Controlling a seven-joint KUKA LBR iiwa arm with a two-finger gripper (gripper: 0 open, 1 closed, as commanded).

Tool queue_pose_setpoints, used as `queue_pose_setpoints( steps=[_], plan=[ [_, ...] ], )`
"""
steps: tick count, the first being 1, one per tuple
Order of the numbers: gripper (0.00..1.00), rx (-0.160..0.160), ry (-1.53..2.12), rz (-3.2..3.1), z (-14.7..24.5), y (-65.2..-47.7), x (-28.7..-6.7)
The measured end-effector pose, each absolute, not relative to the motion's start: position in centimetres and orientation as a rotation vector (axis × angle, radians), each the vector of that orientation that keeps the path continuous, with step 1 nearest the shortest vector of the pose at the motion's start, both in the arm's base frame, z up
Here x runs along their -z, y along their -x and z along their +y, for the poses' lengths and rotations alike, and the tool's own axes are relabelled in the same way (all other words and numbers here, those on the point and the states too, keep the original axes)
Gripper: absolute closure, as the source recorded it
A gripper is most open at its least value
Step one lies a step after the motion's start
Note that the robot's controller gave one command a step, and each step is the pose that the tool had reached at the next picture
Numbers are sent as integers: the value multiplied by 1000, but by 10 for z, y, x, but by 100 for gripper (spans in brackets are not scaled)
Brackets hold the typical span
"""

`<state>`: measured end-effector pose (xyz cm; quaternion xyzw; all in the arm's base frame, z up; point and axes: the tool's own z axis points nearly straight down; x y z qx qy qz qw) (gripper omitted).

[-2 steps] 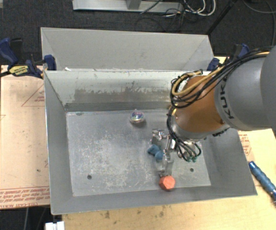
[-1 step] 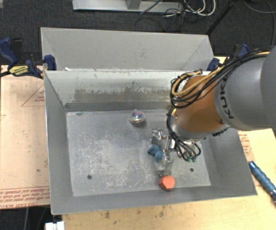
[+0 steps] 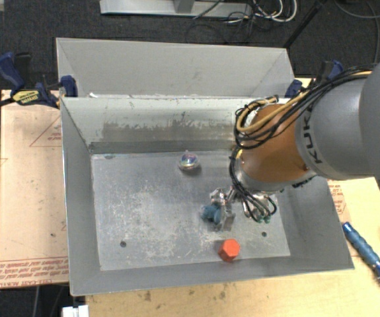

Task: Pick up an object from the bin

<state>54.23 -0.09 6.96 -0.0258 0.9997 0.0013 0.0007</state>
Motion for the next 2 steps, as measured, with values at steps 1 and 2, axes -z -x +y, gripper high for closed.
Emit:
queue_pose_setpoints(
  steps=[1,2],
  plan=[
    [100,-2,83,3131,0,-544,-142],
    [100,-1,84,3136,0,-546,-153]
  ],
)
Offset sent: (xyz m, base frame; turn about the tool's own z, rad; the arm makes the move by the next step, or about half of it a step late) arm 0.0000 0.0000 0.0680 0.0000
